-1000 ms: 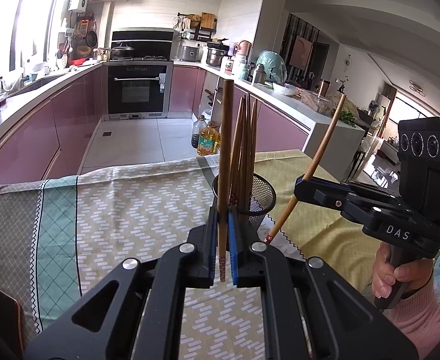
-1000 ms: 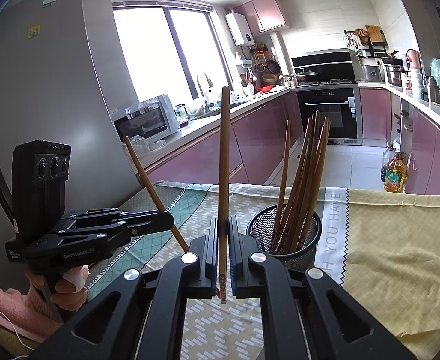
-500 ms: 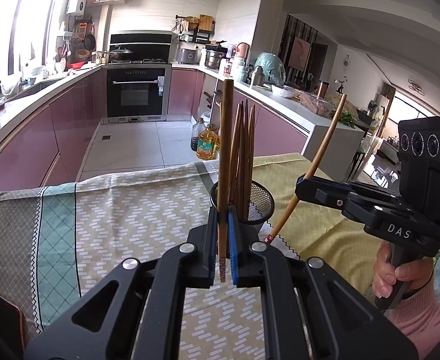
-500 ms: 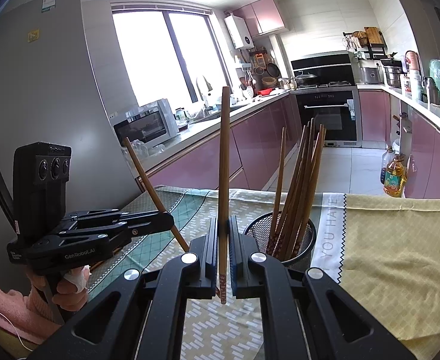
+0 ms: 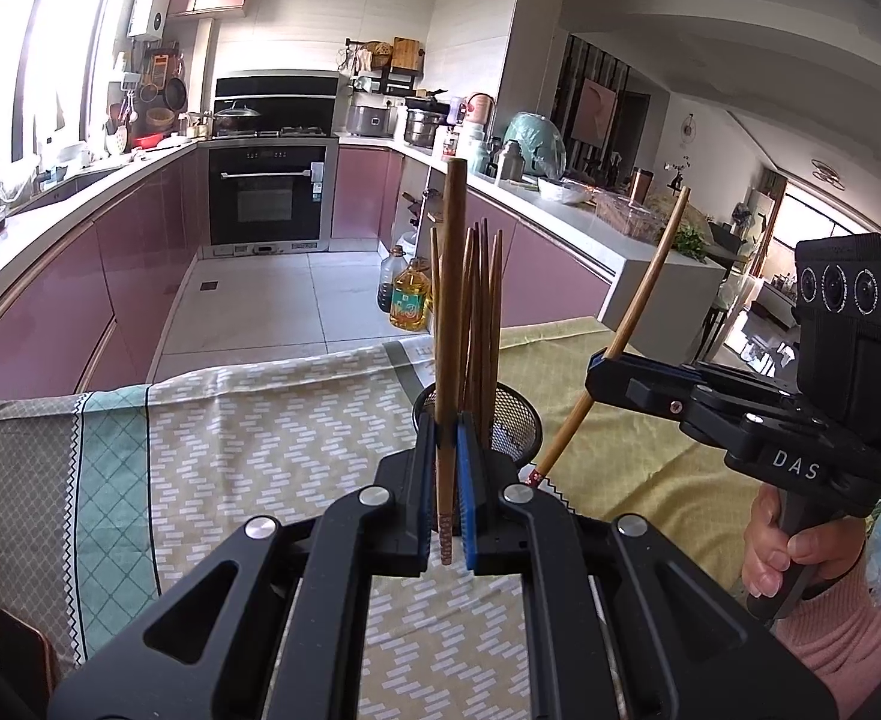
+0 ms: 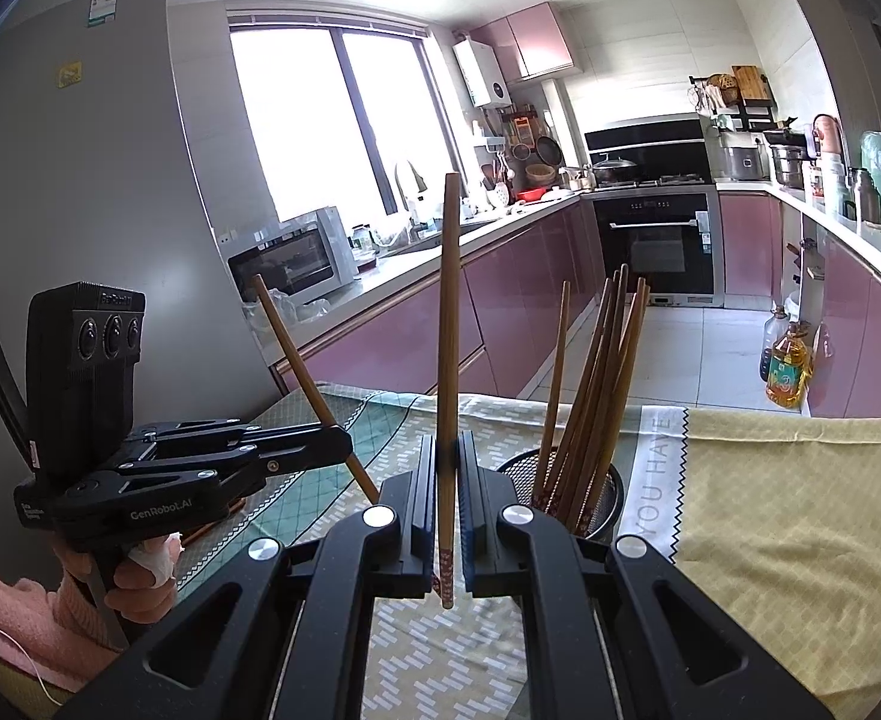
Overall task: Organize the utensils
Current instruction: 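Lower the right tool's chopstick into the cup while the left tool holds its chopstick beside it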
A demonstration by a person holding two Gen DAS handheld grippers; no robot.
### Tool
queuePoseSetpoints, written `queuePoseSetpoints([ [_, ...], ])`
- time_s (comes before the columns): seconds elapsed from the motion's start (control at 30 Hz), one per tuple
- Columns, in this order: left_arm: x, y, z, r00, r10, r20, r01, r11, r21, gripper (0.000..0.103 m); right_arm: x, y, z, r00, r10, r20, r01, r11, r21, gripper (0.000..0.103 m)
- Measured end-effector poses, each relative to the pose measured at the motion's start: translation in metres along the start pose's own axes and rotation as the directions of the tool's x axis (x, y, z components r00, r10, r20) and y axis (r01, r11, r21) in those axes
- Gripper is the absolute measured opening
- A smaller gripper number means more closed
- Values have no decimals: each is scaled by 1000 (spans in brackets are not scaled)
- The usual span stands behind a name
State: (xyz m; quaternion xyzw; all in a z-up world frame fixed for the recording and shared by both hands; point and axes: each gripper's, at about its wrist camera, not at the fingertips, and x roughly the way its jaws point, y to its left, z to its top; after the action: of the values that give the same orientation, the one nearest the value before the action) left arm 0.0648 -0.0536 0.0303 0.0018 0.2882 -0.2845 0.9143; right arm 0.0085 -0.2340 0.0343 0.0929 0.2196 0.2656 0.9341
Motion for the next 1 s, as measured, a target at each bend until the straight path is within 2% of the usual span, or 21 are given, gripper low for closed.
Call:
queuePoseSetpoints([
  [1.0,-5,-9,16,999,-9,41,8,1000,30,8,-10,-2,11,999,1,39,0,1000,-21,6],
])
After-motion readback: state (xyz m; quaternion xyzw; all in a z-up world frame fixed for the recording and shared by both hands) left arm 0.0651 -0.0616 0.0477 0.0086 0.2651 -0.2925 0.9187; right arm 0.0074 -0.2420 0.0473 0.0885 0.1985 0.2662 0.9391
